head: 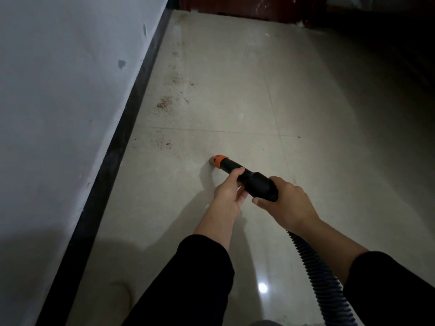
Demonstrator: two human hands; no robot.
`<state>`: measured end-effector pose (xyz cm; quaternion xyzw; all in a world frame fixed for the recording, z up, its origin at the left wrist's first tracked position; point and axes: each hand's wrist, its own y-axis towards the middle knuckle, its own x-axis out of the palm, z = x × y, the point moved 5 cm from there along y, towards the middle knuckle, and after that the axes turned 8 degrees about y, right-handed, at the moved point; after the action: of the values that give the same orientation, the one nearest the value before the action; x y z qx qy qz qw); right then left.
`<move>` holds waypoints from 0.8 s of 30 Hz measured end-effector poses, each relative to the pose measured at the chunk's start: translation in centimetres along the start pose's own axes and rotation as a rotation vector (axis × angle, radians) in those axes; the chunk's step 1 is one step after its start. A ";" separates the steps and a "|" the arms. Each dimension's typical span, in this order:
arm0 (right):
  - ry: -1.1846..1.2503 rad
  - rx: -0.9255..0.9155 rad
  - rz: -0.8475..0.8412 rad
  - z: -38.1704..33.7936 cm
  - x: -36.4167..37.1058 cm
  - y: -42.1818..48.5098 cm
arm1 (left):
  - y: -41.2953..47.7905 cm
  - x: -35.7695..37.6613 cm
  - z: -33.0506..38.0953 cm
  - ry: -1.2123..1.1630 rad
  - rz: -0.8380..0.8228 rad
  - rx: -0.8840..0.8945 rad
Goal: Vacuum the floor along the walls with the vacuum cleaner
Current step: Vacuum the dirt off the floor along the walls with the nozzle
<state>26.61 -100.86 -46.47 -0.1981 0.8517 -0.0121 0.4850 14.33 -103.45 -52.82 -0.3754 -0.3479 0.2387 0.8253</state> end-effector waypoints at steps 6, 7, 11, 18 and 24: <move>0.020 0.044 -0.038 0.3 -0.6 1.3 | -0.1 1.1 0.8 0.020 0.006 -0.008; 0.021 0.044 -0.044 0.2 -0.6 1.7 | 0.0 1.2 1.2 0.027 0.006 -0.009; 0.022 0.043 -0.071 -0.9 -1.0 3.0 | 0.1 1.2 3.5 0.095 0.031 -0.022; 0.028 0.060 -0.153 -1.8 -2.1 4.7 | -0.8 1.8 6.2 0.161 0.037 -0.102; 0.051 0.056 -0.241 -2.7 -3.2 6.7 | -0.7 1.7 8.5 0.181 0.012 -0.170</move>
<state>23.61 -94.08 -43.83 -0.2851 0.8332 -0.0991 0.4633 9.08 -98.85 -47.56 -0.4663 -0.2888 0.1786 0.8169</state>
